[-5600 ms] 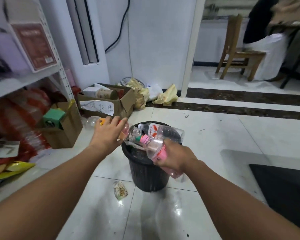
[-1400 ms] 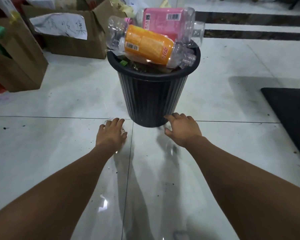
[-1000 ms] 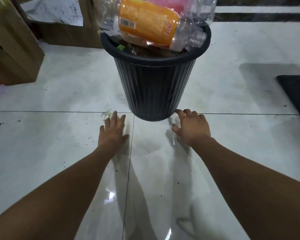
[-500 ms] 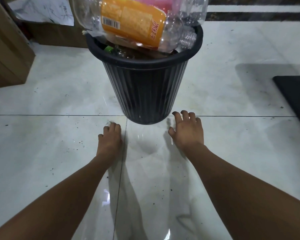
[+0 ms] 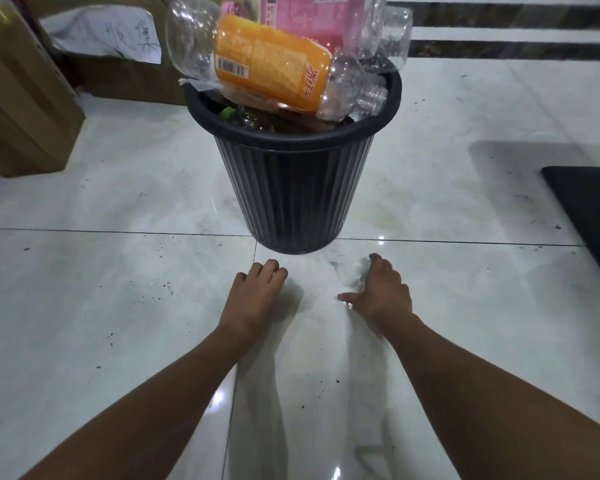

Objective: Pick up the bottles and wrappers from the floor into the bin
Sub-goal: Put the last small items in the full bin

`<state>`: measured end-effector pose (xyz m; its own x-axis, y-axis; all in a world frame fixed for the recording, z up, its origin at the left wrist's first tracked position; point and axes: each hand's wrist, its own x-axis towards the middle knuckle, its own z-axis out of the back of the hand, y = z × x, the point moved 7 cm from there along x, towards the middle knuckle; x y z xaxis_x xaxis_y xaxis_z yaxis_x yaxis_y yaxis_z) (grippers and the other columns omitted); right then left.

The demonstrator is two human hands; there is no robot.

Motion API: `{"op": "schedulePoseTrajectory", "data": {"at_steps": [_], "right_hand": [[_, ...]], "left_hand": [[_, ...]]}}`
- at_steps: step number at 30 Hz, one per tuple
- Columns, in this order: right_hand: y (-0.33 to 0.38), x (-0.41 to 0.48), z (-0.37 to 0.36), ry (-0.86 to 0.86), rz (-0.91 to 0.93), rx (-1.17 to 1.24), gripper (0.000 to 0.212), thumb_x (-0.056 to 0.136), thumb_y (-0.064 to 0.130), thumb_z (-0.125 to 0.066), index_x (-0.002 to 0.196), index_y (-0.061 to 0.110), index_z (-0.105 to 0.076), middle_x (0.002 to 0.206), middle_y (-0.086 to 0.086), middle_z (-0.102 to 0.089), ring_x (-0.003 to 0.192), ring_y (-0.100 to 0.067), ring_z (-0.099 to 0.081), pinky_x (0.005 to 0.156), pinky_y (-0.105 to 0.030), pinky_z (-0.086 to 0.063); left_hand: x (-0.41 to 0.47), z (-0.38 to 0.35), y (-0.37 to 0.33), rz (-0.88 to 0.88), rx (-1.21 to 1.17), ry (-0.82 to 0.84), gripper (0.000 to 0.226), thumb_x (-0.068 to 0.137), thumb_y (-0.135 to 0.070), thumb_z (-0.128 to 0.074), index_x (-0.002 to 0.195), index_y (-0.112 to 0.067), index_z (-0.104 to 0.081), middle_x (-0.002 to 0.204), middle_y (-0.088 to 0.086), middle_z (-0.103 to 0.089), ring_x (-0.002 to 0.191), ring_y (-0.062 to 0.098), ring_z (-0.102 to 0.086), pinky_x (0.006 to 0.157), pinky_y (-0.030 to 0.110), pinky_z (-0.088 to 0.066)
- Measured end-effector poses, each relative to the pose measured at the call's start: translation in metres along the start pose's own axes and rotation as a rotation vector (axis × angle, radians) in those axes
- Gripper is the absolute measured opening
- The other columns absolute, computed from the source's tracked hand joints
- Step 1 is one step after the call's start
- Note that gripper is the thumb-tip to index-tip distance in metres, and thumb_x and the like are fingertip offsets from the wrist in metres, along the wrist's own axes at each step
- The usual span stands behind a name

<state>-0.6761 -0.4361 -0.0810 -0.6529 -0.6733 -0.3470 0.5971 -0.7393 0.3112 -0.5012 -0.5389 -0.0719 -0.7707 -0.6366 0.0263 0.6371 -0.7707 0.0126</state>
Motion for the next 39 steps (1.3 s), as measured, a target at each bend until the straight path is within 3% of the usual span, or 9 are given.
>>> {"op": "schedulePoseTrajectory", "data": {"at_steps": [4,9,14,17,22,26,31,36,39], "right_hand": [[0.016,-0.011,-0.012,-0.01,0.062,-0.045,0.075,0.082,0.023,-0.069,0.142,0.014,-0.025,0.132,-0.007,-0.046,0.119,-0.029,-0.046,0.093,-0.038,-0.042],[0.023,-0.016,-0.01,-0.02,0.096,-0.005,0.06,0.085,0.001,-0.053,0.138,0.011,-0.027,0.128,-0.008,-0.045,0.115,-0.029,-0.045,0.084,-0.035,-0.043],[0.026,-0.019,0.009,-0.037,0.145,0.061,0.068,0.084,-0.003,-0.051,0.143,0.016,-0.023,0.135,-0.004,-0.041,0.118,-0.027,-0.042,0.085,-0.035,-0.044],[0.026,-0.024,0.022,-0.024,0.171,0.093,0.073,0.083,-0.002,-0.051,0.147,0.017,-0.021,0.138,-0.003,-0.038,0.121,-0.027,-0.04,0.09,-0.036,-0.045],[0.027,-0.039,0.051,-0.018,0.218,0.124,0.078,0.081,-0.001,-0.054,0.148,0.02,-0.02,0.14,-0.002,-0.036,0.122,-0.027,-0.04,0.092,-0.035,-0.045],[0.033,-0.05,0.09,-0.048,0.252,0.14,0.079,0.079,-0.003,-0.053,0.147,0.02,-0.021,0.137,-0.003,-0.038,0.12,-0.027,-0.041,0.089,-0.034,-0.046],[0.057,-0.06,0.158,-0.127,0.322,0.163,0.078,0.08,-0.001,-0.055,0.146,0.021,-0.021,0.139,-0.002,-0.037,0.121,-0.027,-0.041,0.094,-0.035,-0.045],[0.064,-0.071,0.224,-0.17,0.344,0.094,0.075,0.082,0.002,-0.055,0.147,0.02,-0.021,0.14,-0.004,-0.036,0.124,-0.027,-0.04,0.095,-0.034,-0.043],[0.064,-0.076,0.268,-0.225,0.354,0.07,0.076,0.081,0.0,-0.054,0.146,0.021,-0.021,0.14,-0.004,-0.035,0.123,-0.026,-0.041,0.093,-0.032,-0.043]], "left_hand": [[-0.001,0.003,-0.01,-0.004,-0.065,-0.027,0.042,0.067,-0.001,-0.076,0.103,-0.015,-0.06,0.108,0.006,-0.059,0.091,0.026,-0.059,0.069,0.035,-0.049],[-0.003,0.008,-0.016,0.001,-0.116,-0.03,0.04,0.066,0.004,-0.072,0.101,-0.013,-0.06,0.106,0.008,-0.058,0.09,0.027,-0.06,0.068,0.036,-0.049],[-0.003,0.02,-0.013,0.022,-0.106,-0.058,0.049,0.055,0.002,-0.079,0.097,-0.016,-0.061,0.102,0.004,-0.06,0.084,0.022,-0.063,0.063,0.032,-0.051],[-0.002,0.033,-0.015,0.064,-0.139,-0.041,0.045,0.072,0.006,-0.067,0.113,-0.011,-0.059,0.117,0.009,-0.057,0.101,0.029,-0.059,0.078,0.038,-0.049],[0.01,0.076,-0.029,0.011,-0.056,-0.08,0.06,0.044,0.006,-0.083,0.098,-0.015,-0.067,0.101,0.005,-0.066,0.08,0.024,-0.067,0.059,0.033,-0.055],[0.019,0.12,-0.036,-0.038,-0.005,-0.135,0.057,0.071,0.006,-0.07,0.123,-0.012,-0.057,0.127,0.008,-0.056,0.106,0.027,-0.059,0.083,0.039,-0.053],[0.034,0.172,-0.05,-0.16,0.093,-0.152,0.081,0.017,-0.001,-0.09,0.095,-0.017,-0.074,0.099,0.002,-0.071,0.075,0.02,-0.07,0.051,0.026,-0.054],[0.047,0.242,-0.062,-0.219,0.065,-0.259,0.087,0.019,-0.008,-0.091,0.098,-0.019,-0.057,0.099,0.003,-0.072,0.076,0.021,-0.07,0.053,0.025,-0.054],[0.055,0.282,-0.066,-0.216,0.036,-0.32,0.076,0.028,-0.006,-0.09,0.099,-0.018,-0.067,0.1,0.001,-0.072,0.076,0.02,-0.07,0.055,0.022,-0.053]]}}
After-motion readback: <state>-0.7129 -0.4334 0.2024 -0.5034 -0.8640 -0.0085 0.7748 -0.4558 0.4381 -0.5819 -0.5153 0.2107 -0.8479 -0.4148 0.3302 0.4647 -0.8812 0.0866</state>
